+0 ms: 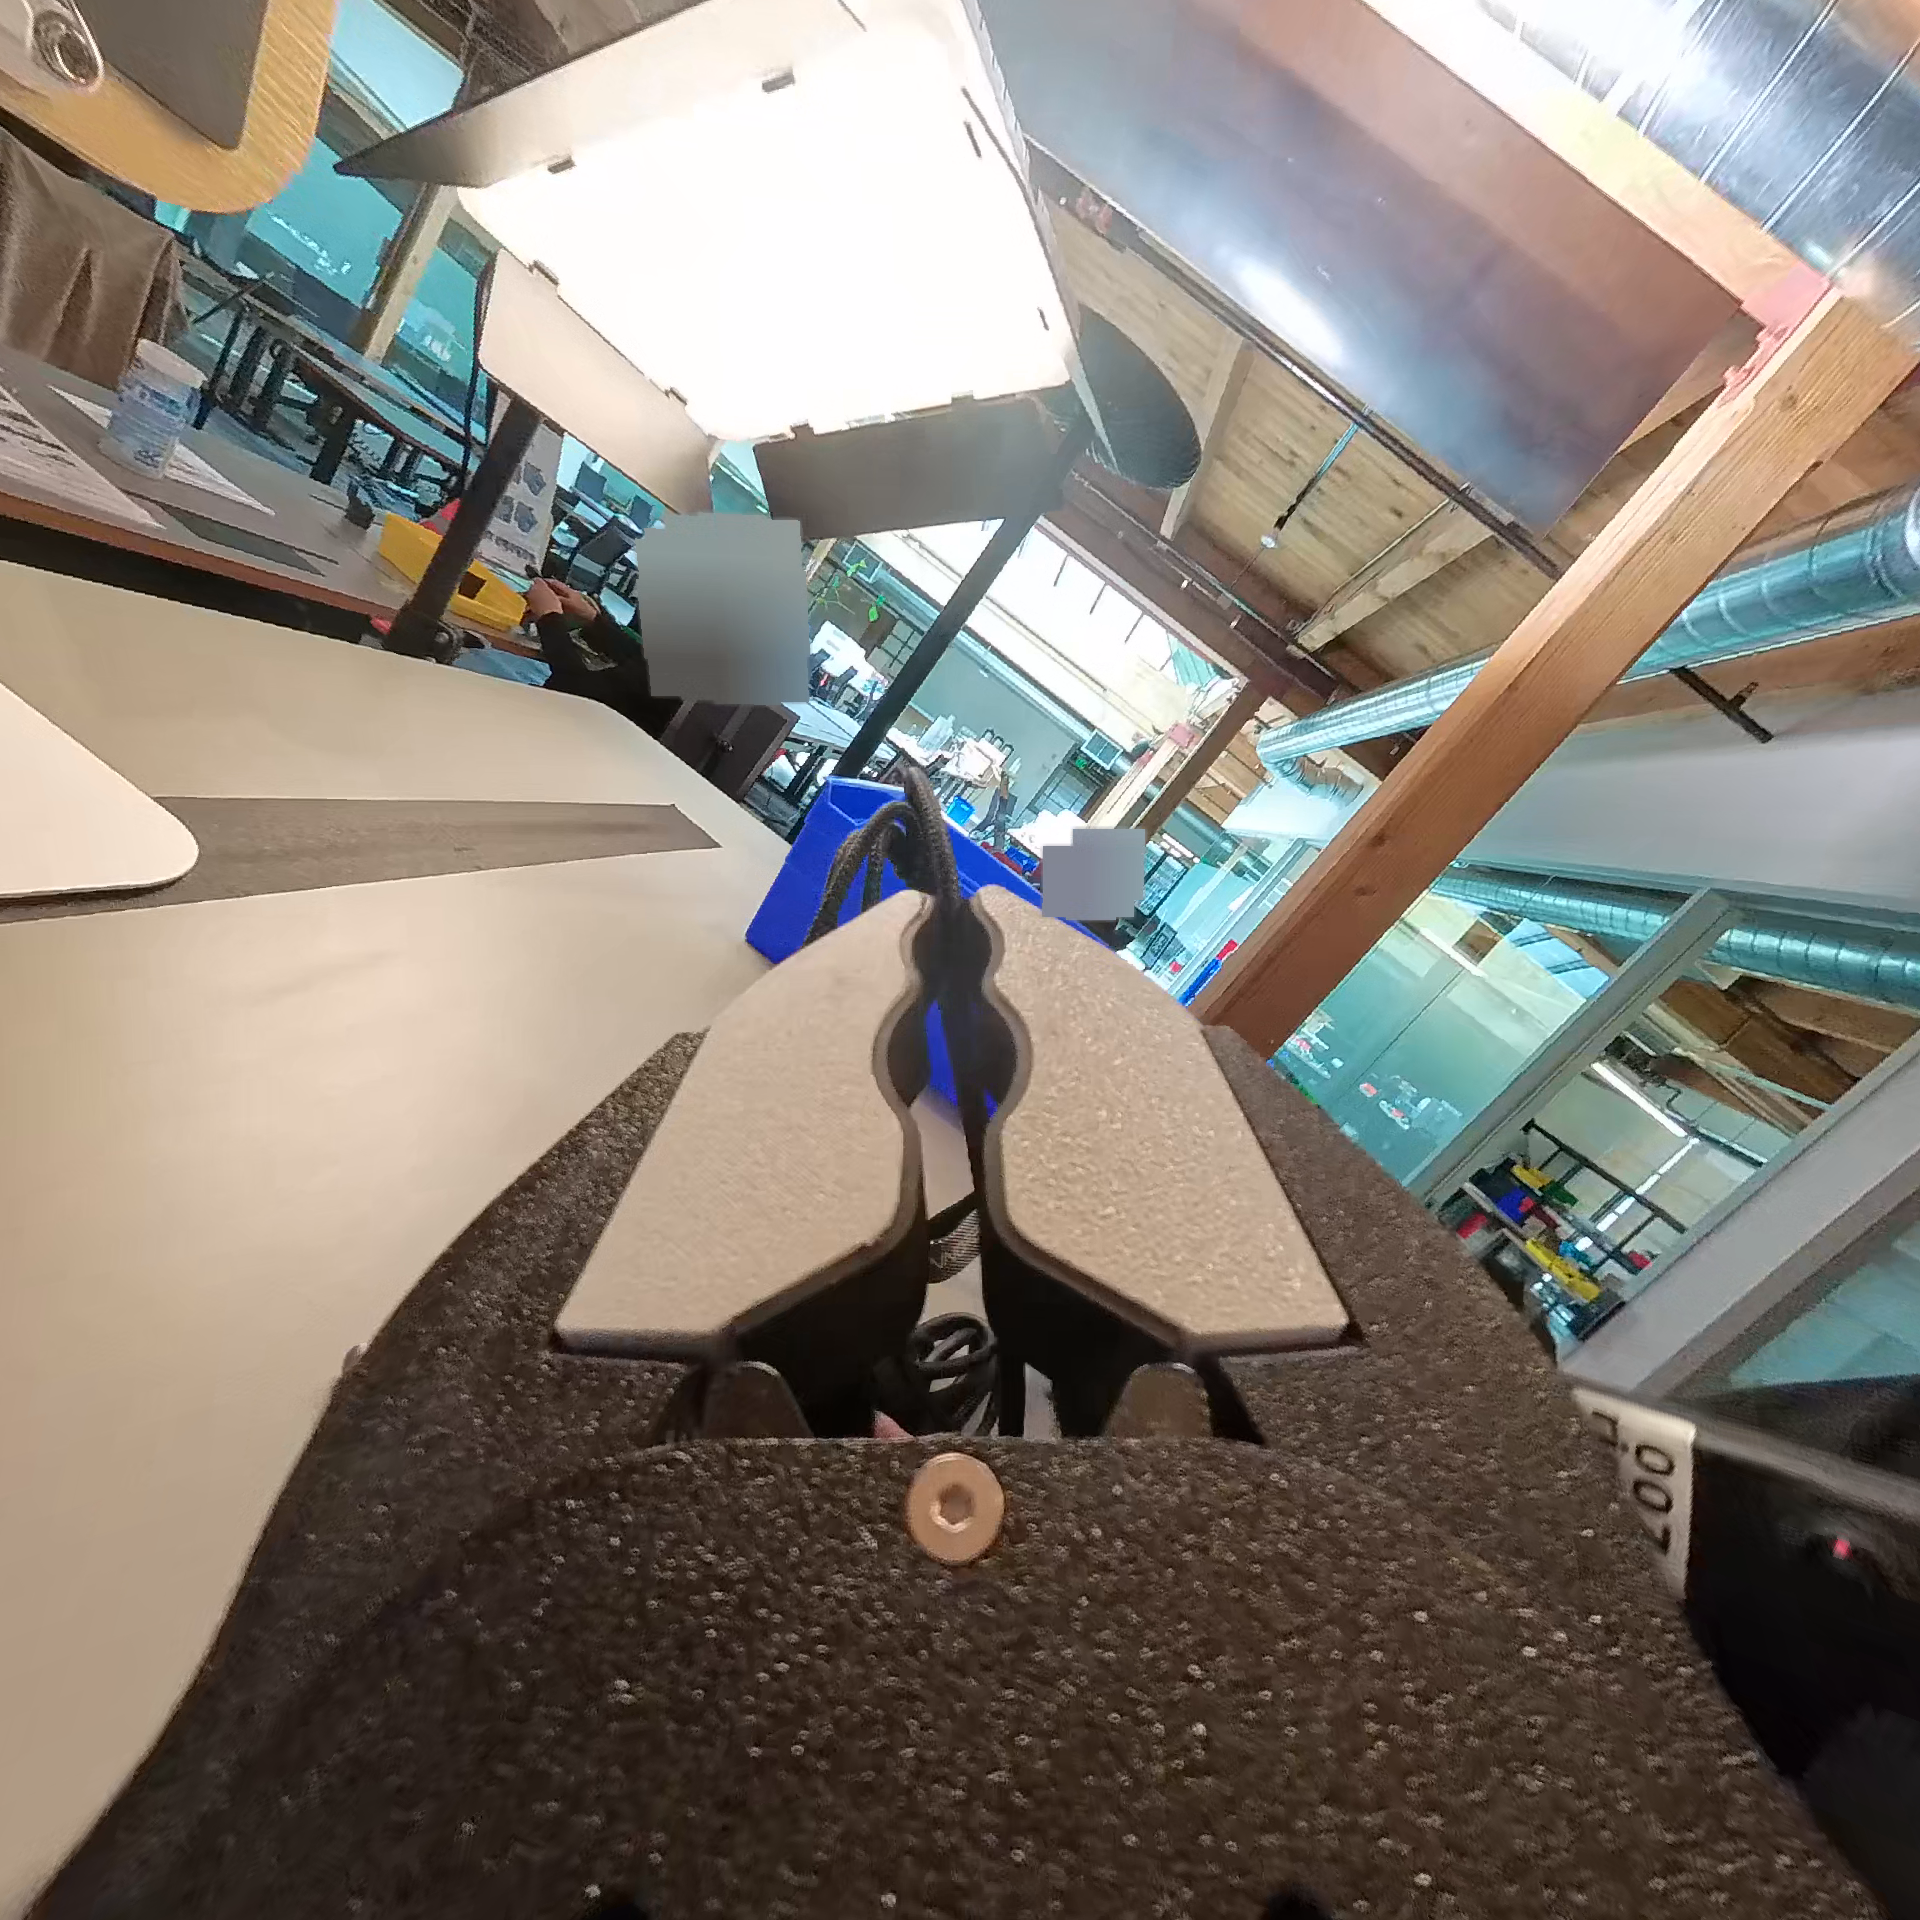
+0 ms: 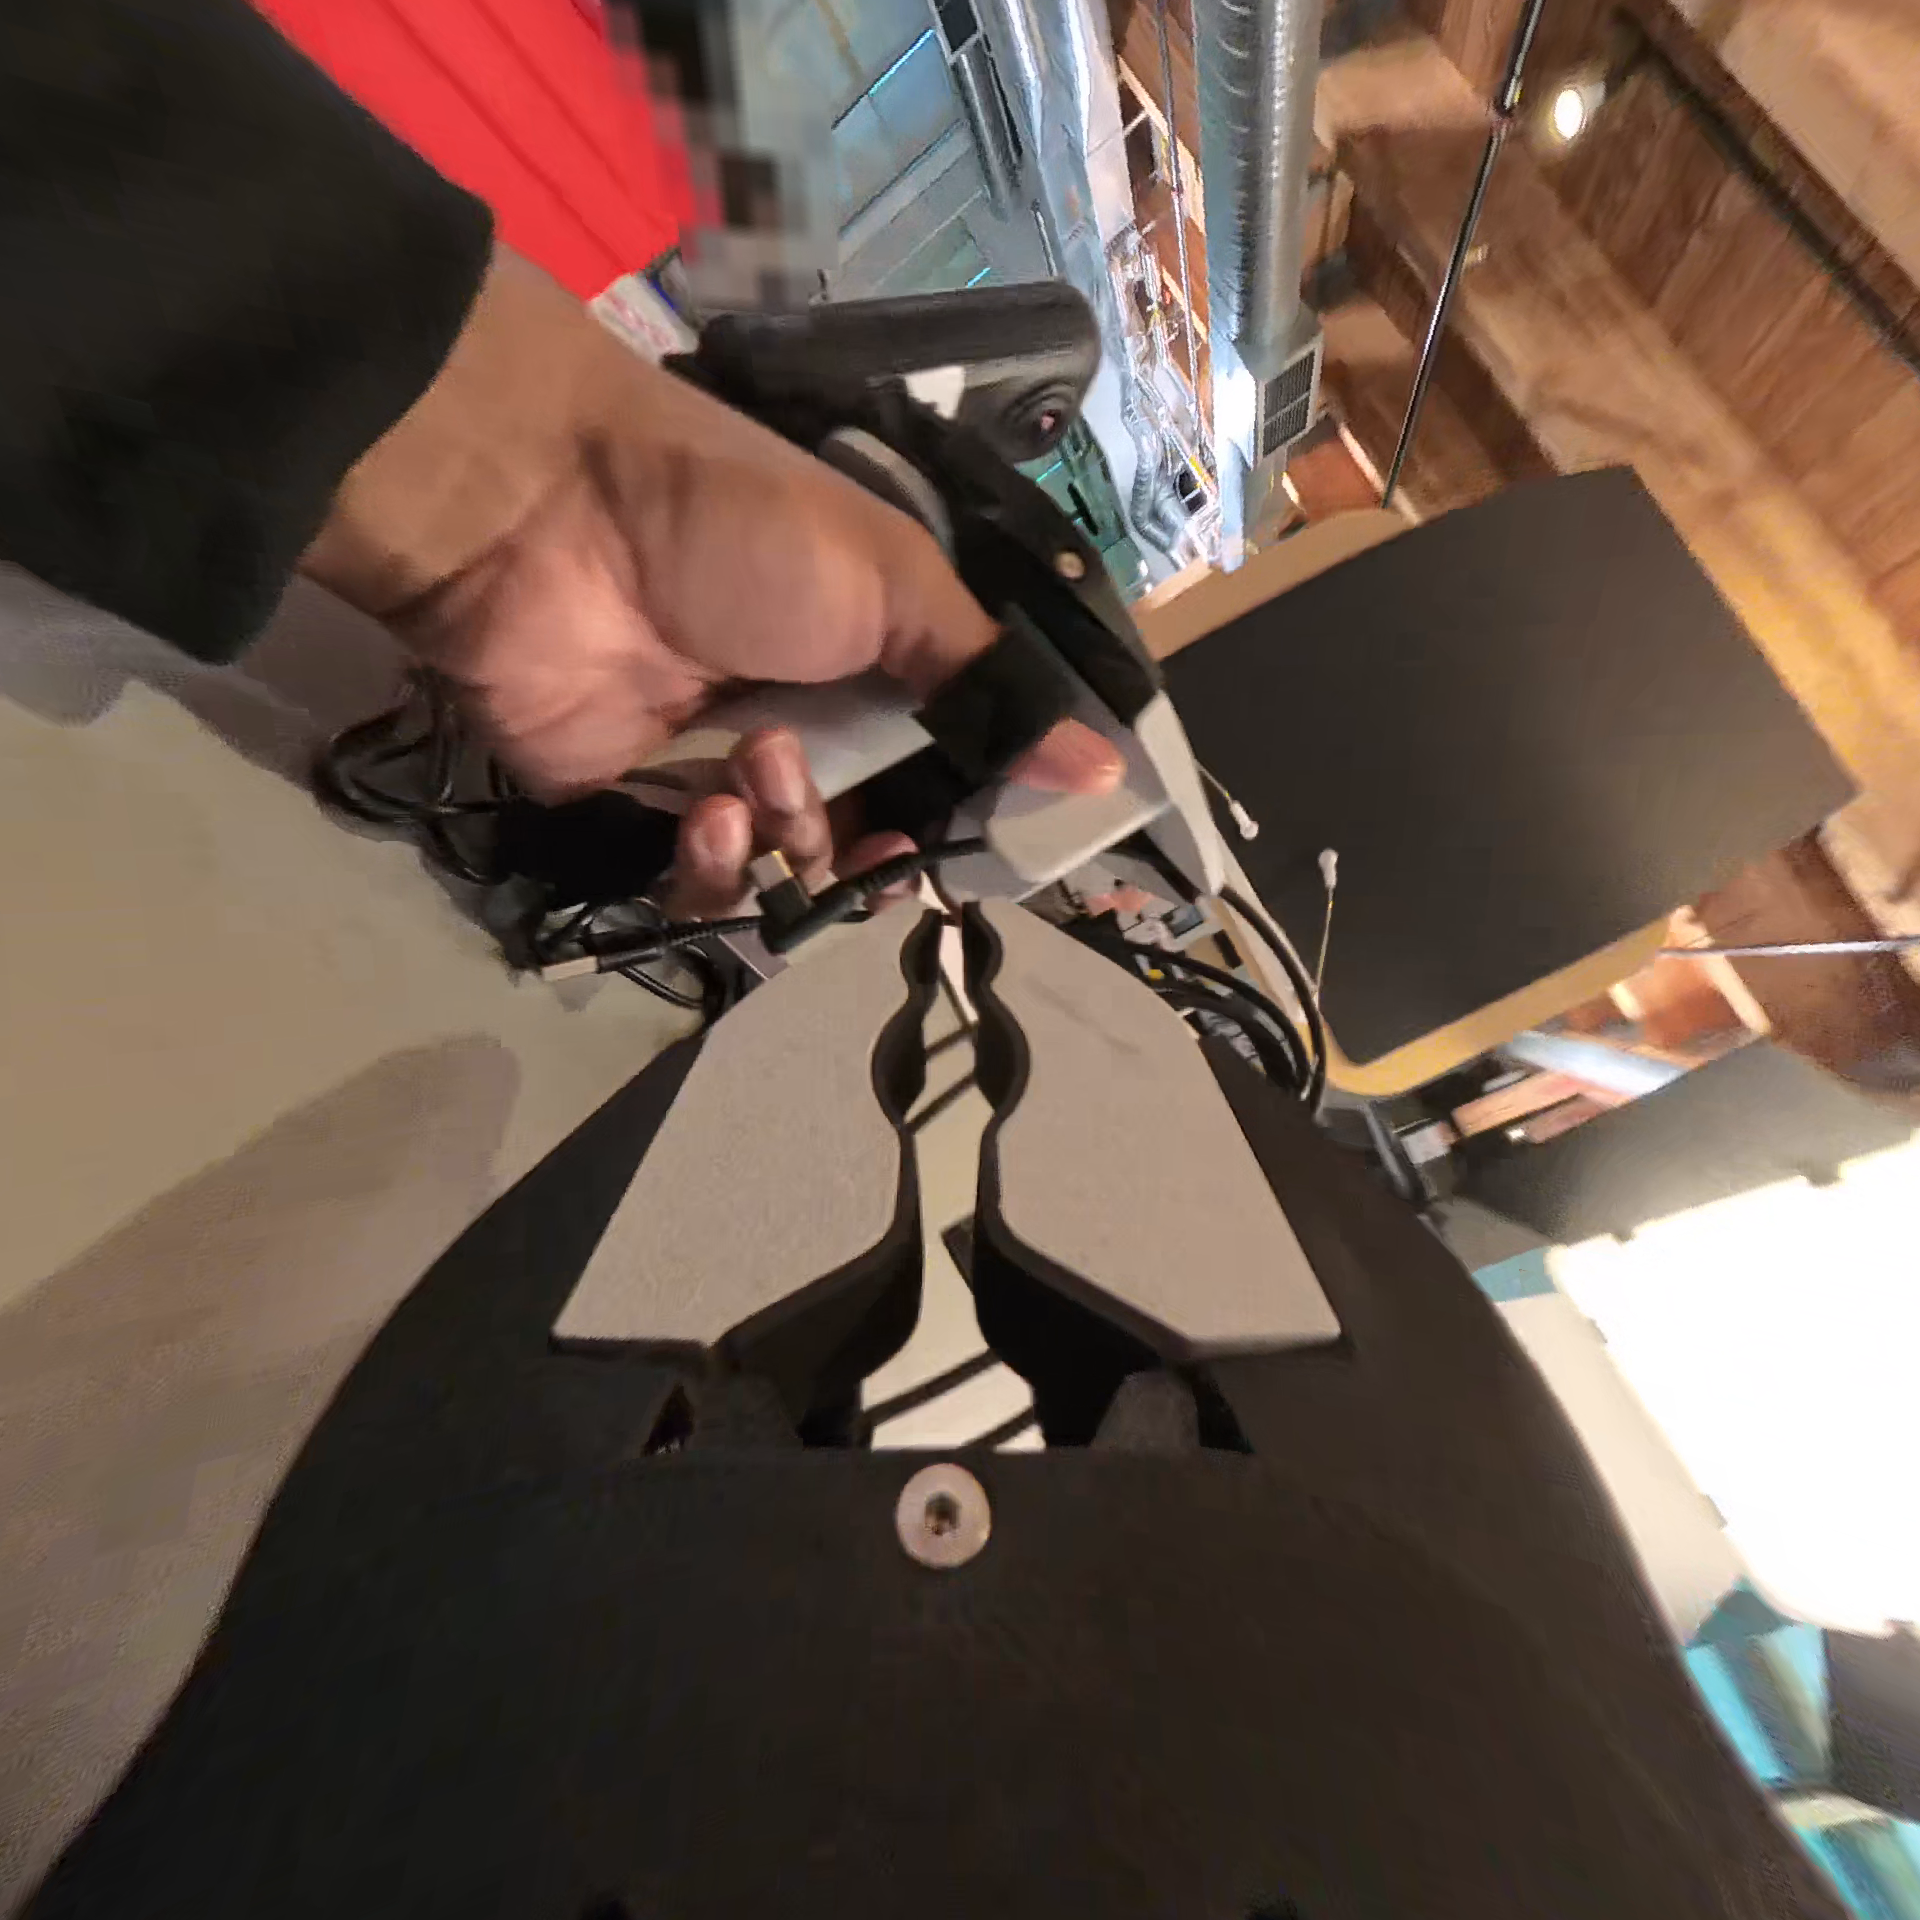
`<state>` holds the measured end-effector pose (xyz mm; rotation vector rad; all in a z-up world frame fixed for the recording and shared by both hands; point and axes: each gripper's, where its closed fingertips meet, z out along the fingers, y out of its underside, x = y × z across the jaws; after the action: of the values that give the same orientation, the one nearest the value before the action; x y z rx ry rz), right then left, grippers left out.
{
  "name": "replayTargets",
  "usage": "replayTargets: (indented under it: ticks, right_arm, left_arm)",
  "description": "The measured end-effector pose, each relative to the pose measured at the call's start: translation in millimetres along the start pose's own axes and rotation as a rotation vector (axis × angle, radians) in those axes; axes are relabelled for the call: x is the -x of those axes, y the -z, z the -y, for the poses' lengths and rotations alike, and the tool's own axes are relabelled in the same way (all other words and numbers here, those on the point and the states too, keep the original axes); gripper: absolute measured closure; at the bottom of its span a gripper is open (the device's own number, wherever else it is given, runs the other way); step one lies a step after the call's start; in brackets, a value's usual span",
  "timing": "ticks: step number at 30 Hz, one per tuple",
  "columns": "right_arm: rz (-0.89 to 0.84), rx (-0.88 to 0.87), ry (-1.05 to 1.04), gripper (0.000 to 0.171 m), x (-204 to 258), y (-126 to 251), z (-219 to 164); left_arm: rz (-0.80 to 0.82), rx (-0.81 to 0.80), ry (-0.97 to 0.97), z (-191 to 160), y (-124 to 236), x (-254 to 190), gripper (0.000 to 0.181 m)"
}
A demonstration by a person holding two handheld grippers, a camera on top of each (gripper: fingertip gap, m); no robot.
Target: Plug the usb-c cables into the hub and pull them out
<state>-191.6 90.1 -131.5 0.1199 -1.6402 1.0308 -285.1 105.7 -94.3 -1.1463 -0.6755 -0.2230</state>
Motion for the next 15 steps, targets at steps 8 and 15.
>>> replayTargets:
  ticks: [8, 15]
  right_arm:
    - [0.018, 0.076, 0.274, 0.143, 31.7, -26.1, -14.3]
    - [-0.077, 0.091, 0.364, 0.135, 21.3, -37.0, -15.7]
  left_arm:
    - [-0.126, -0.07, 0.124, 15.8, 6.6, -3.9, 0.177]
    - [-0.232, -0.082, 0.231, 18.3, 2.9, -9.4, 0.177]
